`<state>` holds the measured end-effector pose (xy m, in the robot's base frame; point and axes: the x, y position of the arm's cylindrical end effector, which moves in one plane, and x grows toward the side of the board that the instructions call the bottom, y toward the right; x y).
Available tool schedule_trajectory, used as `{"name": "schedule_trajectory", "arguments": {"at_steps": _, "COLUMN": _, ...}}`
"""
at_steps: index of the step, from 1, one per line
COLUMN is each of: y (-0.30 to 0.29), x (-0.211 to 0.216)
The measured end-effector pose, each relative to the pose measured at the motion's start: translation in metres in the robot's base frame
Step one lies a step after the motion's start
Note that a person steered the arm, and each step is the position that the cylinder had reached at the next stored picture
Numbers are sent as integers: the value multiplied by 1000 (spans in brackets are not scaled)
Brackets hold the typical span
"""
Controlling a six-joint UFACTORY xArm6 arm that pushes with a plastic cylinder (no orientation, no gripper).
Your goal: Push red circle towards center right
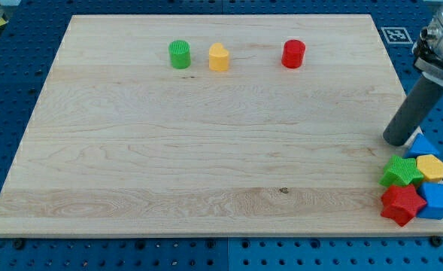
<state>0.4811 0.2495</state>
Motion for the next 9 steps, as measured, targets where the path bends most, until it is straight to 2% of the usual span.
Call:
{"name": "schedule_trajectory", "arguments": {"at_steps": 2, "y": 16, "x": -77}}
{"name": "schedule_trajectory", "arguments": {"at_steps": 3, "y": 10, "x": -132}}
{"name": "schedule_trajectory", "arguments": {"at_steps": 4, "y": -28, "x": -177}}
{"name": "schedule_trajectory", "arguments": {"at_steps": 6, "y": -114, "x": -186}}
{"name": "schedule_trajectory", "arguments": {"at_steps": 8, "y": -136, "x": -212}}
{"name": "schedule_trajectory", "arguments": {"at_steps": 9, "y": -158, "x": -207}}
